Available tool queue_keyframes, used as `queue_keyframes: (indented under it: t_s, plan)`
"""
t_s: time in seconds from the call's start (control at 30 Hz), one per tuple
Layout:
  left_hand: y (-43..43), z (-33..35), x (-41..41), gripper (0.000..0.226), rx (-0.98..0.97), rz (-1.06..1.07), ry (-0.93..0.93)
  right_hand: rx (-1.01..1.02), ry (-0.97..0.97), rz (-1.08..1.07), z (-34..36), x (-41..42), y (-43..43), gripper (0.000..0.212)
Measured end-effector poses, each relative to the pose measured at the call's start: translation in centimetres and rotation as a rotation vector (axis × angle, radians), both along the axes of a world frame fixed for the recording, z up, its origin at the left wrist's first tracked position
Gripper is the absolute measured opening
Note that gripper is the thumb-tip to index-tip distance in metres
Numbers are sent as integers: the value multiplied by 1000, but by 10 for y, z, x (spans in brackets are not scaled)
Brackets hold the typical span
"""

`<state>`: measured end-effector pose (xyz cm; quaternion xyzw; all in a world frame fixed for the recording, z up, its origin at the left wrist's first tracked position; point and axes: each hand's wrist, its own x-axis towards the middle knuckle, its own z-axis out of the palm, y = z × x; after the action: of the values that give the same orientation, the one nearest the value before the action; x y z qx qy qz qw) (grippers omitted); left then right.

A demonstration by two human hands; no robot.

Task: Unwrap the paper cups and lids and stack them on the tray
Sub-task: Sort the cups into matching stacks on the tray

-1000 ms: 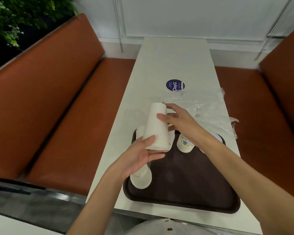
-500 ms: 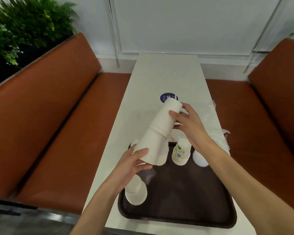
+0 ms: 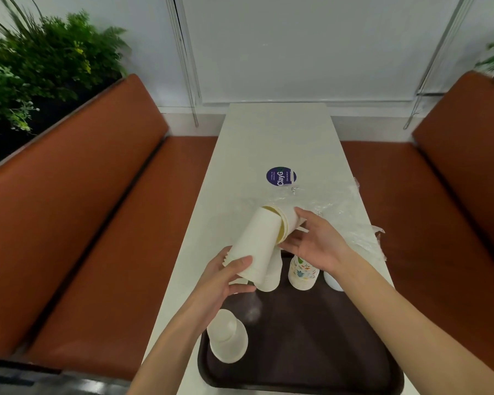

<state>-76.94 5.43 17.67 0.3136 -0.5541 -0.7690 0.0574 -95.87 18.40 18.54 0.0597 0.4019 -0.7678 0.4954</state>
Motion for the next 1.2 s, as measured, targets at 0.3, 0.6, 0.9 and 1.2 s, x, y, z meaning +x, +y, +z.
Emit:
queue_keyframes:
  t_s: [0.3,0.6,0.9,1.2]
  plan:
    - [-16,-9,11,54,-46,121,69,48,230,-203,2,-17,4,44]
    - [-25,-18,22,75,17,218,88,420,1496,181,-28,13,-10,70]
    - [-13,-18,13,68,62,167,102,642,1545,408,-33,20,-9,75]
    - [6,-12,-5,71,-129,-7,61,258,851,166,10,39,-5,46]
